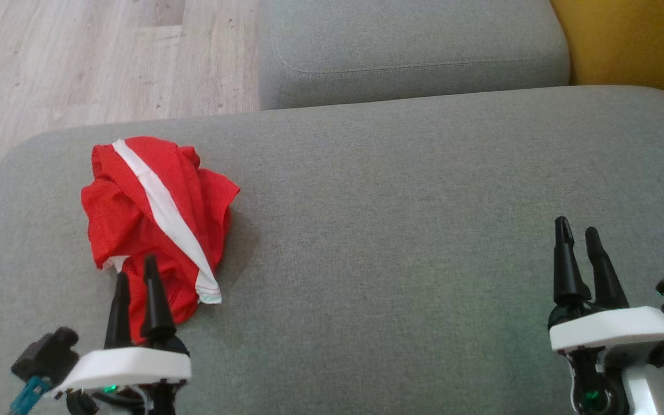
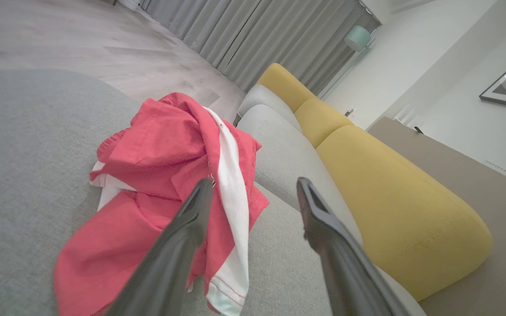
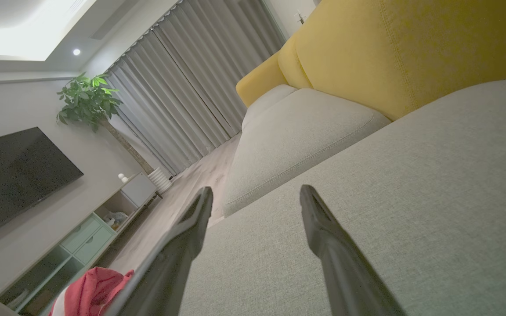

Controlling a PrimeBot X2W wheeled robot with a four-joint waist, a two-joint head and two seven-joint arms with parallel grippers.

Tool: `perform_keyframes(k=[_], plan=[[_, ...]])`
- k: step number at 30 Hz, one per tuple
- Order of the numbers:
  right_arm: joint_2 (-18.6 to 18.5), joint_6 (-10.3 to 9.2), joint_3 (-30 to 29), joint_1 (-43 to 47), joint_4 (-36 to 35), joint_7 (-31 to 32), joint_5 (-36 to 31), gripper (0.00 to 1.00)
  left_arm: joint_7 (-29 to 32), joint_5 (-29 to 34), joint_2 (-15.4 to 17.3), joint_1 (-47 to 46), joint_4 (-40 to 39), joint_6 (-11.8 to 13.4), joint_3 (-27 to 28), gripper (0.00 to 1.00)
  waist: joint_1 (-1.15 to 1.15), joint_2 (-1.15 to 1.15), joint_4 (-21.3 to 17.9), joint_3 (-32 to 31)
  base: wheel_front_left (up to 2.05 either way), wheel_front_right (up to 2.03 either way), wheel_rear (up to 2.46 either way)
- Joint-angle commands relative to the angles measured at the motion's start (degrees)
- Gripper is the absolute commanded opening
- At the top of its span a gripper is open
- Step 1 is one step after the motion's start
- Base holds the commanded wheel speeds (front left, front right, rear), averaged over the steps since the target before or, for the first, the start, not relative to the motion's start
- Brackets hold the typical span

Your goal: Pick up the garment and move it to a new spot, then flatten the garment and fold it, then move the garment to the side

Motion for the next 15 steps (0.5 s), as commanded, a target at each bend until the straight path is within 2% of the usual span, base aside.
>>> perform_keyframes(k=[1,15], plan=[[-0.41,-0.02,1.13,-1.07,-2.73,-0.94,-3.08,1.0,-0.9,3.16,0.92,-1.71,-2.18,0.11,-0.07,1.0,0.0,0.0,0.01,0.0,0.0,0.0,0.0],[-0.45,-0.03,3.39,-0.65,-3.68,-3.14,-15.13,1.0,-3.09,13.88,2.61,-2.34,-1.06,1.63,-5.54,1.0,0.0,0.0,-0.33,0.22,0.0,0.0,0.0]])
